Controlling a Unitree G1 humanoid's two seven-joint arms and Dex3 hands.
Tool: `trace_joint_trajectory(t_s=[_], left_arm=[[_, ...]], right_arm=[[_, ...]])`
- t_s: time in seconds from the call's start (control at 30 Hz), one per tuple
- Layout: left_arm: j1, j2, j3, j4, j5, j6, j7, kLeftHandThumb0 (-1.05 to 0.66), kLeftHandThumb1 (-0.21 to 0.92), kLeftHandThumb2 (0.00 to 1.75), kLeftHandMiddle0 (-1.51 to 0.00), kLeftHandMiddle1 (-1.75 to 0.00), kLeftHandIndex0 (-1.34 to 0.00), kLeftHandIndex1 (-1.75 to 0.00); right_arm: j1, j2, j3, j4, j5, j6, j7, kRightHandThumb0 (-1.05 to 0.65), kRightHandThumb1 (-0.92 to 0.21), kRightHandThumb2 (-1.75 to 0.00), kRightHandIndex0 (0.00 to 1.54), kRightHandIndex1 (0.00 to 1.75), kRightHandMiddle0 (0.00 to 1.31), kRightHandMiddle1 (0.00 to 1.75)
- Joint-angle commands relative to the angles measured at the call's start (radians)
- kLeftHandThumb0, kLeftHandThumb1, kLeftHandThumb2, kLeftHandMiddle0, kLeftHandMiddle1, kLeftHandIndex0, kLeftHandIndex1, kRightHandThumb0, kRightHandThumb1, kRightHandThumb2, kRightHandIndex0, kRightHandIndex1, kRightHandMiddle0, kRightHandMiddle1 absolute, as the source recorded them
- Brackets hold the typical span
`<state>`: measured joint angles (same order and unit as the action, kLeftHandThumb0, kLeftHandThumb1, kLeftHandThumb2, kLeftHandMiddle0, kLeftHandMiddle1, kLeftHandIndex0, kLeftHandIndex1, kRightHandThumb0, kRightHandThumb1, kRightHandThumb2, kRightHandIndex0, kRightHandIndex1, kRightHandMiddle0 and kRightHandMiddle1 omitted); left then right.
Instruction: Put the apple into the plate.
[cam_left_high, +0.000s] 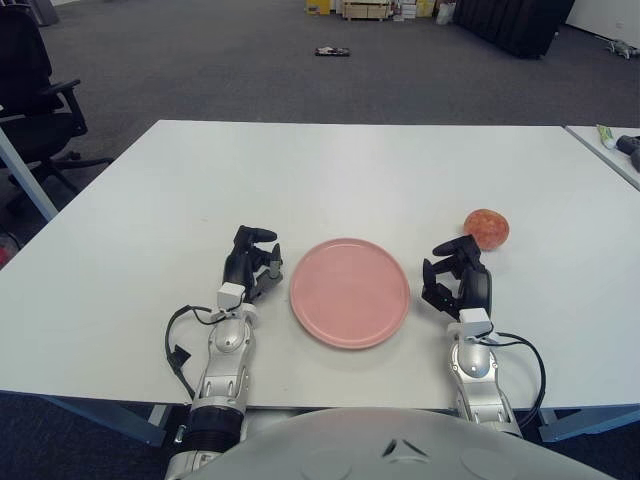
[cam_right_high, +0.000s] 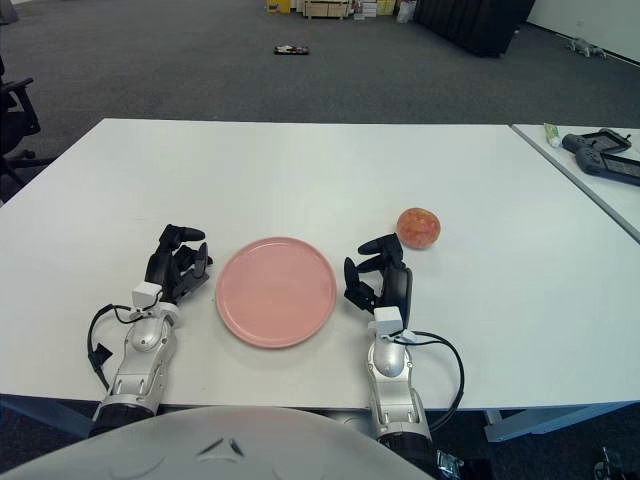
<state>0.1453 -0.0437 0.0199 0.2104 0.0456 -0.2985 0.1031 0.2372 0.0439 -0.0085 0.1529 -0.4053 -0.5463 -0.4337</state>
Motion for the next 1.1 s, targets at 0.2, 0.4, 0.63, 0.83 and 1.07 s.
trace_joint_trajectory(t_s=[0.2, 0.4, 0.63, 0.83, 1.07], left_arm=[[-0.002, 0.004, -0.001, 0.008, 0.006, 0.027, 0.000, -0.38, 0.72, 0.81, -0.55, -1.69, -0.31, -1.75], [-0.004, 0.002, -0.002, 0.010, 0.010, 0.029, 0.004, -0.37, 0.73, 0.80, -0.54, -1.71, -0.31, -1.75], [-0.007, 0.003, -0.005, 0.005, 0.026, 0.047, 0.012, -0.38, 0.72, 0.81, -0.53, -1.73, -0.32, -1.75], [-0.007, 0.003, -0.002, 0.009, 0.029, 0.040, 0.013, -0.38, 0.71, 0.82, -0.54, -1.73, -0.32, -1.75], [-0.010, 0.002, 0.000, 0.016, 0.027, 0.026, 0.013, -0.38, 0.69, 0.84, -0.56, -1.73, -0.33, -1.75]], right_arm=[[-0.032, -0.079, 0.022, -0.036, -0.247, -0.037, -0.178, -0.39, -0.64, -0.92, 0.58, 1.63, 0.37, 1.75], [-0.061, -0.132, 0.027, -0.042, -0.307, -0.053, -0.240, -0.38, -0.70, -0.83, 0.52, 1.55, 0.32, 1.75], [-0.112, -0.185, 0.034, -0.035, -0.341, -0.087, -0.297, -0.35, -0.90, -0.56, 0.21, 1.21, 0.19, 1.75], [-0.122, -0.173, 0.020, -0.085, -0.422, 0.069, -0.336, -0.64, -0.86, -0.69, 0.03, 0.54, 0.03, 1.07], [-0.112, -0.148, 0.025, -0.143, -0.445, 0.228, -0.320, -0.78, -0.68, -0.64, 0.00, 0.04, 0.00, 0.58]])
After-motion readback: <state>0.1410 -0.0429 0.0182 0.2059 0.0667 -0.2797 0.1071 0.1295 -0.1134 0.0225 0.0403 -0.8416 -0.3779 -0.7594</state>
